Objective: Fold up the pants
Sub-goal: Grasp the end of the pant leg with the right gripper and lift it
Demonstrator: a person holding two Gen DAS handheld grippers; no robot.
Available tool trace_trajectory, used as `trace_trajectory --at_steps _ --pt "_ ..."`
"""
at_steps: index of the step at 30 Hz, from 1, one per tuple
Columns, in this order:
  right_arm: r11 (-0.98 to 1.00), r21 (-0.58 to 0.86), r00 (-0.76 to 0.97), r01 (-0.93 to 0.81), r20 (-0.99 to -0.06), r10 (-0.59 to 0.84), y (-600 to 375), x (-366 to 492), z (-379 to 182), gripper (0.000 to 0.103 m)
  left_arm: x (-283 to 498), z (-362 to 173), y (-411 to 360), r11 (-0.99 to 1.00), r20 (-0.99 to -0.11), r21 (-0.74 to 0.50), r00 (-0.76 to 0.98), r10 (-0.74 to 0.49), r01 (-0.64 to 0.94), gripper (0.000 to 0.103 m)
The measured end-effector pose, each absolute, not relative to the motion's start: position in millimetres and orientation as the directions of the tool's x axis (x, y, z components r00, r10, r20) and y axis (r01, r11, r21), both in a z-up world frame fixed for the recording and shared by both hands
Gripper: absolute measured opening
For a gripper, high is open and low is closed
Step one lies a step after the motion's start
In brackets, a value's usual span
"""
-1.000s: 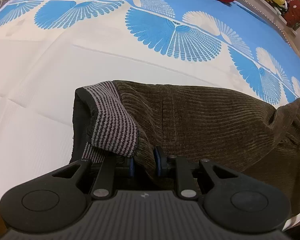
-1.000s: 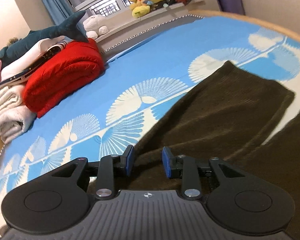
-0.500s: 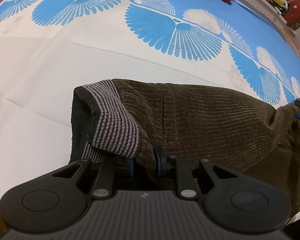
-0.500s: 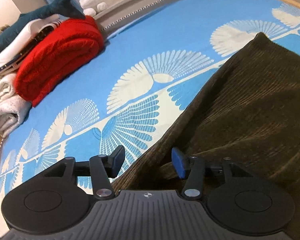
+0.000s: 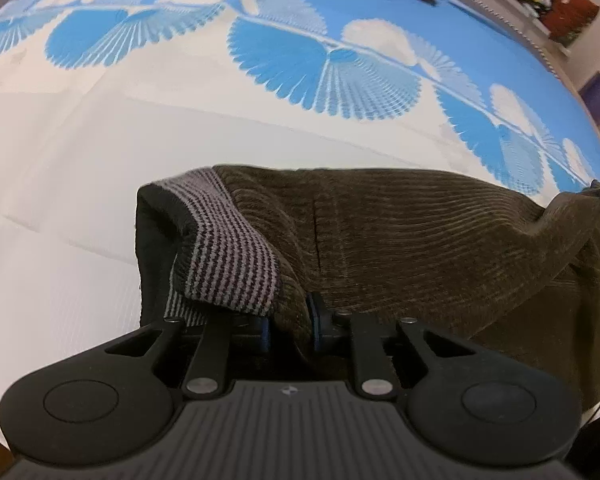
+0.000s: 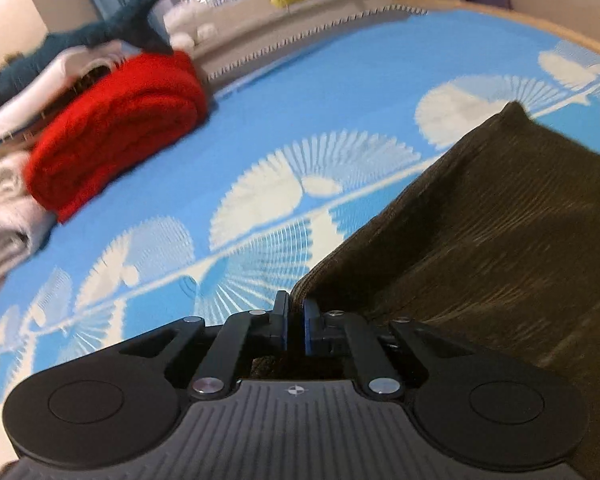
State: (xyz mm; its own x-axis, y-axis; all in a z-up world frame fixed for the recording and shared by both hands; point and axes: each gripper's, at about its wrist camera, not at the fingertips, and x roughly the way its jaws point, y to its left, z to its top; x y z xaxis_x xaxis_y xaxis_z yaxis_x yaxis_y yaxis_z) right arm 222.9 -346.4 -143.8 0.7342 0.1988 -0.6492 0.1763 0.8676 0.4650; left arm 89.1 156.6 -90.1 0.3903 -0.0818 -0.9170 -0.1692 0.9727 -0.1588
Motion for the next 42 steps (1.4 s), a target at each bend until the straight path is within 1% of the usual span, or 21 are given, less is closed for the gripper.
trace_trajectory --at_steps 2,4,8,11,13,16,18,19,20,21,23,24,25,27,28,32,33,34,35,38,42 --pt "0.864 0.476 0.757 0.163 -0.622 0.200 -355 205 -124 0.006 83 -82 159 0.972 -0.900 -0.173 0.426 -0.089 -0.162 0.014" --pt "0.863 0.484 0.783 0.141 -0.588 0.202 -367 178 -103 0.006 75 -73 163 0.968 -0.879 -0.195 0.467 -0.100 -0.160 0.012" --pt "0.863 0.498 0.807 0.083 -0.541 0.235 -390 115 -75 0.006 50 -54 175 0.957 -0.840 -0.235 0.531 -0.113 -0.168 0.011" --pt "0.870 0.494 0.786 0.018 -0.544 0.293 -400 69 -73 0.006 30 -48 179 0.964 -0.841 -0.206 0.534 -0.086 -0.169 0.011" --pt "0.887 0.460 0.704 -0.036 -0.618 0.349 -402 46 -86 0.006 23 -52 180 0.972 -0.868 -0.169 0.491 -0.068 -0.166 0.011" --pt "0.923 0.377 0.502 -0.077 -0.785 0.363 -402 30 -126 0.006 26 -69 179 0.973 -0.914 -0.142 0.401 -0.058 -0.183 0.013" --pt "0.932 0.337 0.473 -0.129 -0.806 0.357 -403 25 -134 0.007 33 -76 177 0.970 -0.929 -0.131 0.367 -0.048 -0.203 0.016" --pt "0.938 0.317 0.468 -0.142 -0.814 0.345 -406 24 -137 0.007 36 -78 177 0.965 -0.933 -0.134 0.356 -0.046 -0.226 0.021" --pt "0.943 0.306 0.467 -0.129 -0.820 0.330 -409 25 -139 0.007 39 -80 179 0.956 -0.936 -0.145 0.349 -0.050 -0.253 0.031" --pt "0.947 0.304 0.475 -0.102 -0.822 0.315 -414 27 -140 0.008 40 -82 181 0.947 -0.936 -0.162 0.346 -0.059 -0.276 0.035" --pt "0.939 0.340 0.528 -0.042 -0.791 0.310 -428 31 -133 0.010 44 -85 185 0.924 -0.937 -0.202 0.339 -0.086 -0.326 0.046" --pt "0.932 0.362 0.566 -0.014 -0.766 0.306 -435 32 -129 0.016 45 -87 186 0.916 -0.938 -0.210 0.334 -0.090 -0.343 0.047" --pt "0.928 0.372 0.605 0.017 -0.743 0.287 -441 33 -125 0.024 46 -89 188 0.910 -0.942 -0.209 0.325 -0.089 -0.359 0.050" --pt "0.927 0.367 0.662 0.076 -0.714 0.228 -449 40 -123 0.033 49 -94 191 0.902 -0.950 -0.196 0.302 -0.077 -0.386 0.052" --pt "0.927 0.360 0.681 0.107 -0.706 0.195 -453 44 -123 0.035 50 -96 194 0.898 -0.953 -0.192 0.294 -0.074 -0.396 0.052" --pt "0.919 0.347 0.687 0.185 -0.715 0.132 -458 67 -129 0.040 56 -99 203 0.879 -0.951 -0.212 0.297 -0.085 -0.427 0.052" --pt "0.918 0.349 0.684 0.188 -0.718 0.133 -456 71 -131 0.044 56 -99 204 0.882 -0.950 -0.209 0.301 -0.081 -0.423 0.052" --pt "0.921 0.345 0.679 0.182 -0.721 0.136 -452 78 -132 0.047 57 -98 203 0.886 -0.950 -0.205 0.303 -0.078 -0.416 0.048" --pt "0.927 0.333 0.676 0.170 -0.724 0.136 -447 81 -134 0.049 58 -97 201 0.895 -0.949 -0.194 0.306 -0.069 -0.401 0.038" --pt "0.959 0.263 0.661 0.105 -0.739 0.130 -423 98 -138 0.052 61 -95 192 0.922 -0.947 -0.172 0.316 -0.058 -0.347 0.023" --pt "0.991 0.130 0.610 0.007 -0.786 0.099 -382 116 -146 0.053 63 -96 186 0.935 -0.949 -0.145 0.313 -0.039 -0.323 0.021"
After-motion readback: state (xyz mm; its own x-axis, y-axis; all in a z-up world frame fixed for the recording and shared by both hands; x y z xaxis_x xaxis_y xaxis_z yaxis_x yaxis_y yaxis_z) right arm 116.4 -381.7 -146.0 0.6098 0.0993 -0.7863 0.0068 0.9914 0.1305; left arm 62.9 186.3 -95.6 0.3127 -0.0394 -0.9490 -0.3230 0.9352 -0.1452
